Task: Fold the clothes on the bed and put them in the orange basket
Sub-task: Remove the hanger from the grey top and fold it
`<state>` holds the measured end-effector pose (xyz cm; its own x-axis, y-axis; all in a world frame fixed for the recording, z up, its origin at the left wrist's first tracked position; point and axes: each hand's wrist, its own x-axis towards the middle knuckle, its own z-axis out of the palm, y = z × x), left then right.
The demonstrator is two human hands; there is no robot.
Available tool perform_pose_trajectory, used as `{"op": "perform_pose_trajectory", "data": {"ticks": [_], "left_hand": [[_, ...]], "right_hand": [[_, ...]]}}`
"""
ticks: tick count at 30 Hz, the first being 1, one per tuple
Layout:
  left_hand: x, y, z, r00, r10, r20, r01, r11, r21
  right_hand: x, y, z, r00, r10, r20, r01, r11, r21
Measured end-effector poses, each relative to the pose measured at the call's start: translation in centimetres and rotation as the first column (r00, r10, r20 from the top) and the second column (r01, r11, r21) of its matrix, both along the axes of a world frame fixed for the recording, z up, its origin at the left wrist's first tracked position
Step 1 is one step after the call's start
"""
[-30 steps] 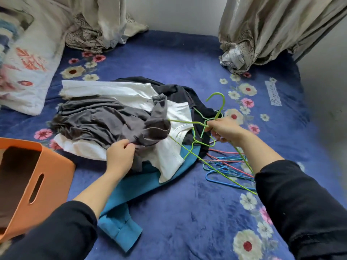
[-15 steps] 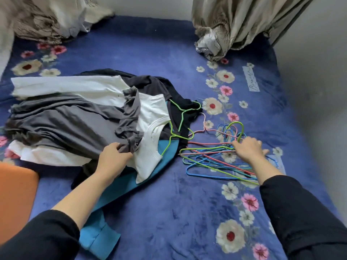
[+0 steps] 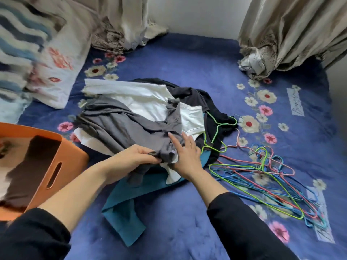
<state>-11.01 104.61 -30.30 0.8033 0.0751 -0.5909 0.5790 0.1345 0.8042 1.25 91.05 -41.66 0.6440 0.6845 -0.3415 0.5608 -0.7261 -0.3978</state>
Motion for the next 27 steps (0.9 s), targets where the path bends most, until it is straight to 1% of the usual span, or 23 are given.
{"op": "perform_pose_trajectory", "data": {"ticks": [2,4,5,6,7,8,9,10,11,12,13,14,15,16,18,19,20,22,23,25,27], "left_hand": [[-1.8,1.4,2.5,0.997,0.023,0.074,-0.010,0.984,-0.176],[-3.7,3.5,4.3,0.991,0.059,0.122,-0.032,0.976,-0.215],[-4.5,4.5,5.4,0.986,0.084,0.146,-0.054,0.979,-0.198],[-5.0,5.5,6.3,0.984,0.082,0.161,-0.056,0.985,-0.163],[-5.5,6.3,7.5,0.985,0.071,0.158,-0.051,0.990,-0.128],[-6.1,7.2,8.7,0.987,0.068,0.143,-0.056,0.995,-0.086],[-6.4,7.8,9.7,0.991,0.059,0.123,-0.055,0.998,-0.040],[-6.7,8.5,10.2,0.995,0.049,0.092,-0.050,0.999,0.007],[-7.4,9.1,11.5,0.997,0.041,0.063,-0.046,0.996,0.082],[-7.8,9.4,12.3,0.999,0.022,0.027,-0.026,0.987,0.161],[-8.2,9.7,13.4,1.000,0.006,-0.014,-0.002,0.963,0.269],[-8.4,10.0,14.2,0.998,-0.020,-0.055,0.040,0.925,0.378],[-8.8,10.3,15.7,0.995,-0.046,-0.093,0.086,0.867,0.490],[-9.0,10.7,16.9,0.987,-0.071,-0.141,0.140,0.809,0.570],[-9.5,11.5,19.5,0.971,-0.094,-0.219,0.220,0.704,0.675],[-10.0,11.9,21.3,0.968,-0.092,-0.234,0.234,0.666,0.708],[-9.7,12.5,22.2,0.963,-0.073,-0.258,0.243,0.645,0.724],[-10.2,13.5,24.9,0.961,-0.050,-0.273,0.247,0.601,0.760],[-10.3,13.9,26.1,0.960,-0.051,-0.274,0.254,0.561,0.788],[-10.2,14.5,28.1,0.962,-0.054,-0.267,0.258,0.500,0.827],[-9.8,15.2,29.8,0.965,-0.037,-0.259,0.248,0.438,0.864]], "right_hand": [[-0.3,1.2,0.8,0.999,0.017,0.050,-0.015,0.999,-0.040],[0.0,1.7,1.9,0.999,-0.016,0.050,0.020,0.995,-0.094],[0.2,1.9,2.9,0.998,-0.063,0.026,0.064,0.996,-0.068],[0.7,2.0,4.0,0.991,-0.134,-0.031,0.134,0.991,0.007],[1.0,2.2,5.4,0.971,-0.205,-0.119,0.222,0.964,0.149],[1.2,2.5,7.1,0.933,-0.266,-0.244,0.334,0.891,0.307],[1.4,2.8,8.9,0.867,-0.297,-0.400,0.457,0.795,0.400],[1.8,3.0,10.6,0.795,-0.293,-0.531,0.555,0.705,0.442],[2.1,3.4,12.7,0.752,-0.254,-0.608,0.602,0.641,0.477],[2.5,3.6,14.2,0.729,-0.213,-0.650,0.620,0.609,0.495],[2.8,3.9,16.1,0.728,-0.171,-0.664,0.613,0.596,0.519],[3.1,4.1,17.6,0.747,-0.152,-0.647,0.589,0.603,0.538],[3.2,4.2,19.8,0.784,-0.157,-0.600,0.555,0.612,0.564],[3.3,4.0,21.8,0.823,-0.185,-0.537,0.518,0.633,0.575],[3.7,3.3,25.8,0.913,-0.178,-0.368,0.377,0.714,0.590],[3.4,2.6,28.2,0.945,-0.152,-0.290,0.298,0.768,0.567],[3.5,2.1,29.7,0.961,-0.110,-0.252,0.229,0.827,0.513],[2.6,0.8,33.3,0.970,-0.033,-0.242,0.124,0.920,0.373],[2.0,0.2,35.0,0.968,-0.020,-0.251,0.098,0.948,0.302],[1.2,-0.8,37.8,0.948,0.003,-0.317,0.062,0.979,0.196],[0.7,-1.5,40.2,0.920,-0.012,-0.392,0.050,0.995,0.086]]}}
